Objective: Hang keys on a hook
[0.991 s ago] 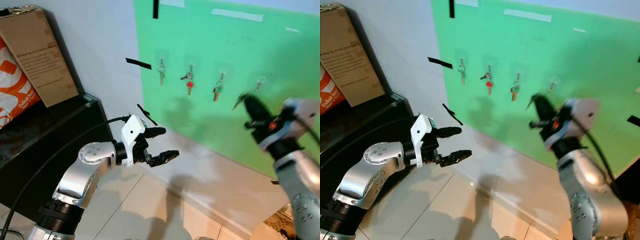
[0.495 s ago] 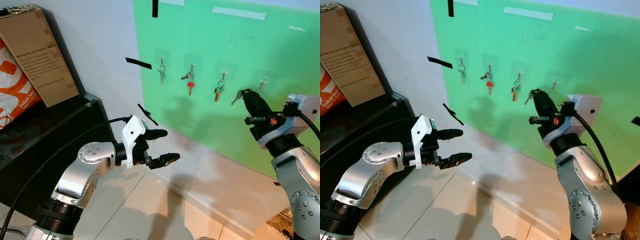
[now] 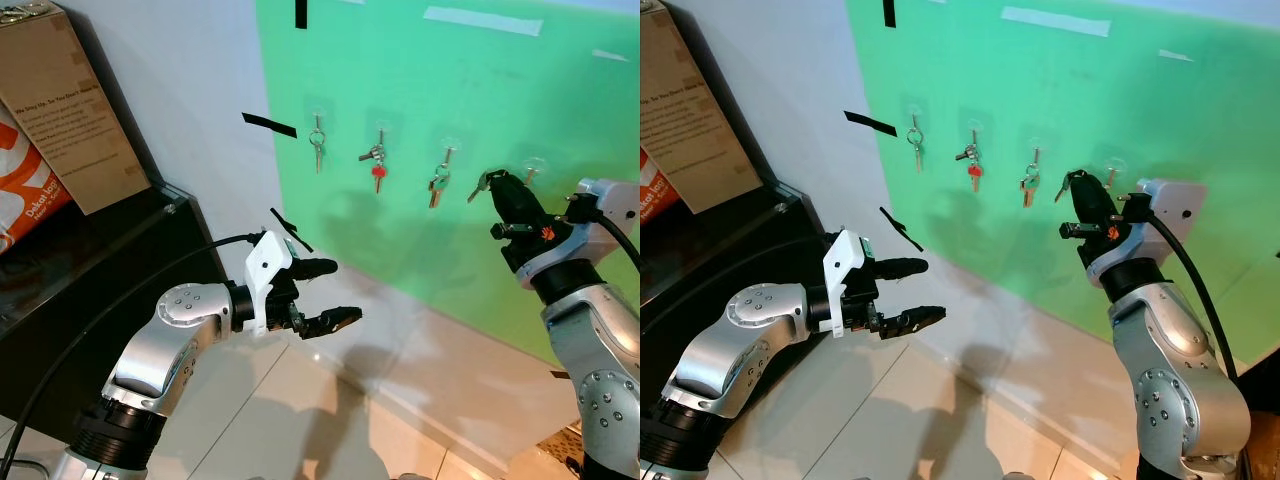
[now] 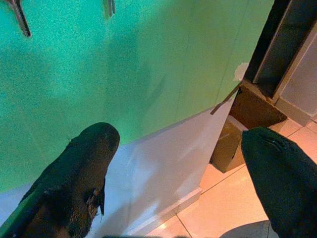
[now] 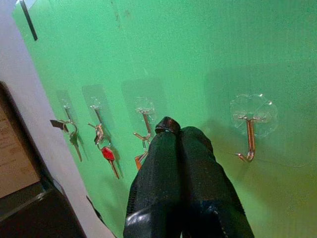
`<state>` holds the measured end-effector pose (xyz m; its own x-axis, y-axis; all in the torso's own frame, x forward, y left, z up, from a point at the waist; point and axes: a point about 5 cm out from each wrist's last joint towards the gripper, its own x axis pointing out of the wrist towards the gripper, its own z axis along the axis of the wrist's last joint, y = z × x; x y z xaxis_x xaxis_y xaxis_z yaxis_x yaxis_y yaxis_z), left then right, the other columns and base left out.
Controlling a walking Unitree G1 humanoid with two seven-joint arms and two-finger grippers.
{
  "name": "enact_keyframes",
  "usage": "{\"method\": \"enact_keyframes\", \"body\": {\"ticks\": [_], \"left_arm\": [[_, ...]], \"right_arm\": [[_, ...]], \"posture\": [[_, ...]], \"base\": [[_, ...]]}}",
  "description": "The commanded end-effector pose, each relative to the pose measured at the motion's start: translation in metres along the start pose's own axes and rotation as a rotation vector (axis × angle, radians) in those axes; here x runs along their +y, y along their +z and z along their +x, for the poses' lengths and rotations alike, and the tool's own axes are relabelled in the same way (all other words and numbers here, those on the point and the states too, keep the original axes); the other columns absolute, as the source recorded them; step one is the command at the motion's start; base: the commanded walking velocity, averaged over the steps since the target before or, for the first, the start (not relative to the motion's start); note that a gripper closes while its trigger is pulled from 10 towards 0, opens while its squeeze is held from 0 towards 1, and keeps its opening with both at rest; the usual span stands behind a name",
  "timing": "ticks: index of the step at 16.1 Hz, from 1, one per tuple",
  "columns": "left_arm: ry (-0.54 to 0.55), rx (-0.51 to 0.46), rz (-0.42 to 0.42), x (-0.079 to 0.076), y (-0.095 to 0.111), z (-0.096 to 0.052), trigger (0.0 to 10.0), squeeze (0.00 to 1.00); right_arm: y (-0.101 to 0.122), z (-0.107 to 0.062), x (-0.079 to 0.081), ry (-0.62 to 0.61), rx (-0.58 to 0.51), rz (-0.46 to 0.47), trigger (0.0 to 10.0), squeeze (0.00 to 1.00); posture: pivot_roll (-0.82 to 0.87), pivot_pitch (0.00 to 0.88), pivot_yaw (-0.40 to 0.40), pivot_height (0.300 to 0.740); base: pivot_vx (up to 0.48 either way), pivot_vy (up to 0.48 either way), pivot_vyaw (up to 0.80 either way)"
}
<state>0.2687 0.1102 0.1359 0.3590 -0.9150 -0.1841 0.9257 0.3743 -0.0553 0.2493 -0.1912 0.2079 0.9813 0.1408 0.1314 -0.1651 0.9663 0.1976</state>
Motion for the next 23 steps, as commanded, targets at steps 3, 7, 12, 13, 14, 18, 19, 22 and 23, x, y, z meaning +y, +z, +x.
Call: {"method": "enact_keyframes", "body": {"ticks": [3, 7, 12, 13, 14, 18, 19, 22, 23], "left_arm": [[-0.016, 0.002, 0.01, -0.001, 0.004, 0.0, 10.0, 0.0], [-0.025, 0.006, 0.009, -0.002, 0.004, 0.0, 10.0, 0.0], [-0.032, 0.01, 0.007, -0.003, 0.004, 0.001, 10.0, 0.0], [-0.033, 0.011, 0.007, -0.003, 0.004, 0.001, 10.0, 0.0], [-0.035, 0.011, 0.008, -0.003, 0.004, 0.001, 10.0, 0.0], [-0.029, 0.009, 0.006, -0.004, 0.004, 0.0, 10.0, 0.0], [-0.027, 0.007, 0.006, -0.004, 0.004, 0.0, 10.0, 0.0], [-0.025, 0.005, 0.004, -0.005, 0.004, 0.0, 10.0, 0.0], [-0.025, 0.004, 0.004, -0.005, 0.004, 0.0, 10.0, 0.0]], "right_arm": [[0.0, -0.003, -0.004, -0.018, 0.01, -0.002, 10.0, 0.0], [-0.002, -0.007, -0.002, 0.006, 0.025, 0.006, 10.0, 0.0], [-0.007, -0.014, -0.005, 0.012, 0.065, -0.003, 10.0, 0.0], [-0.006, -0.014, -0.007, 0.005, 0.059, -0.002, 10.0, 0.0], [-0.002, -0.014, -0.008, 0.004, 0.044, 0.002, 10.0, 0.0], [0.001, -0.012, -0.007, 0.03, 0.032, 0.007, 10.0, 0.0], [0.002, -0.011, -0.005, 0.04, 0.029, 0.01, 10.0, 0.0], [0.003, -0.009, -0.005, 0.046, 0.024, 0.018, 10.0, 0.0], [0.003, -0.009, -0.005, 0.05, 0.024, 0.019, 10.0, 0.0]], "posture": [[-0.13, 0.0, 0.088, 0.74], [-0.13, 0.0, 0.091, 0.74], [-0.13, 0.0, 0.092, 0.74], [-0.13, 0.0, 0.093, 0.74], [-0.13, 0.0, 0.091, 0.74], [-0.13, 0.0, 0.081, 0.74], [-0.12, 0.0, 0.077, 0.74], [-0.12, 0.0, 0.075, 0.74], [-0.12, 0.0, 0.075, 0.74]], "base": [[0.0, 0.0, 0.0], [0.0, 0.0, 0.0], [0.0, 0.0, 0.0], [0.0, 0.0, 0.0], [0.0, 0.0, 0.0], [0.0, 0.0, 0.0], [0.0, 0.0, 0.0], [0.0, 0.0, 0.0], [0.0, 0.0, 0.0]]}}
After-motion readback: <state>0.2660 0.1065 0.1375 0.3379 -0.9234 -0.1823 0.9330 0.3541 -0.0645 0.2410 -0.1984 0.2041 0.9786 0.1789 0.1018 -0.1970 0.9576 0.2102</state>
